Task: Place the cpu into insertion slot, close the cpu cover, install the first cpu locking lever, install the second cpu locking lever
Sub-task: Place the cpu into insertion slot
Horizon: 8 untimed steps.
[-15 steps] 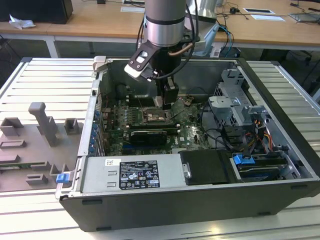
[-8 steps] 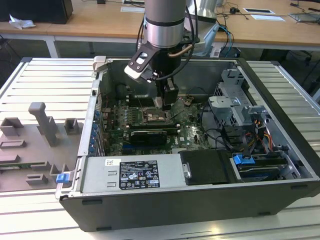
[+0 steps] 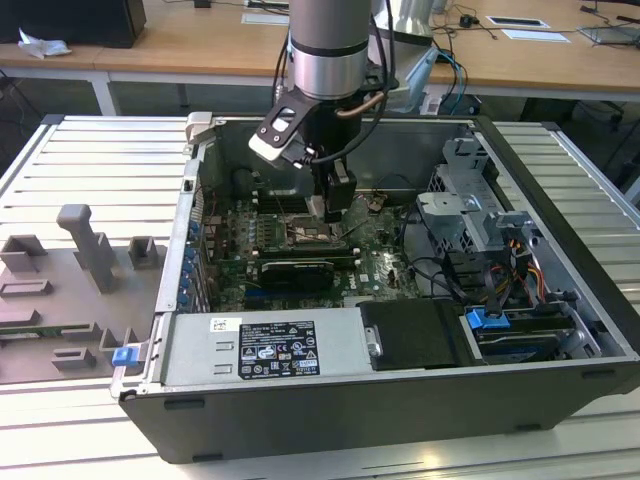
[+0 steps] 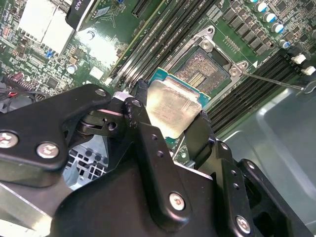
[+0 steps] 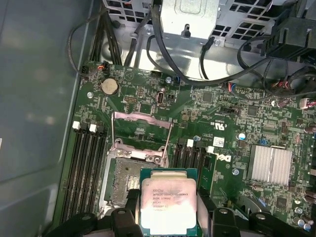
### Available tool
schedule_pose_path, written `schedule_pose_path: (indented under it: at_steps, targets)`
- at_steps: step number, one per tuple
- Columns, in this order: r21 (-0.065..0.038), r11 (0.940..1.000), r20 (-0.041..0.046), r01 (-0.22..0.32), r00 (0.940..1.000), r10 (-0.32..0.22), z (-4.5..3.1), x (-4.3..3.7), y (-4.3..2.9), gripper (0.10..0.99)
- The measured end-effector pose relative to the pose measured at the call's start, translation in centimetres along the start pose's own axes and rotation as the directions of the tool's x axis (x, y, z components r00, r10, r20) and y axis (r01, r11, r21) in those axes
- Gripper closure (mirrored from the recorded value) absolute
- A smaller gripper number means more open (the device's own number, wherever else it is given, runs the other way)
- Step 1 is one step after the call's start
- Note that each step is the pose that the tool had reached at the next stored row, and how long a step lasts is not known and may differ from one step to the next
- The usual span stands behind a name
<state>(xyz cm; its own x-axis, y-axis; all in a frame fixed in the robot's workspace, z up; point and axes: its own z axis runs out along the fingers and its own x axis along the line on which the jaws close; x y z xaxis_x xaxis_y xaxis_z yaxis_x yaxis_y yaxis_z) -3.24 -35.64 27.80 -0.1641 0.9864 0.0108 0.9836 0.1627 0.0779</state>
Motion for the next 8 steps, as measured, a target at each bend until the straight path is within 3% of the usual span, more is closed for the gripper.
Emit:
schedule_pose_path:
  at_steps: [8]
  targets:
    - [0.000, 0.9999, 0.0009, -0.011, 0.9999, 0.011, 0.36, 0.01, -0.08, 0.545]
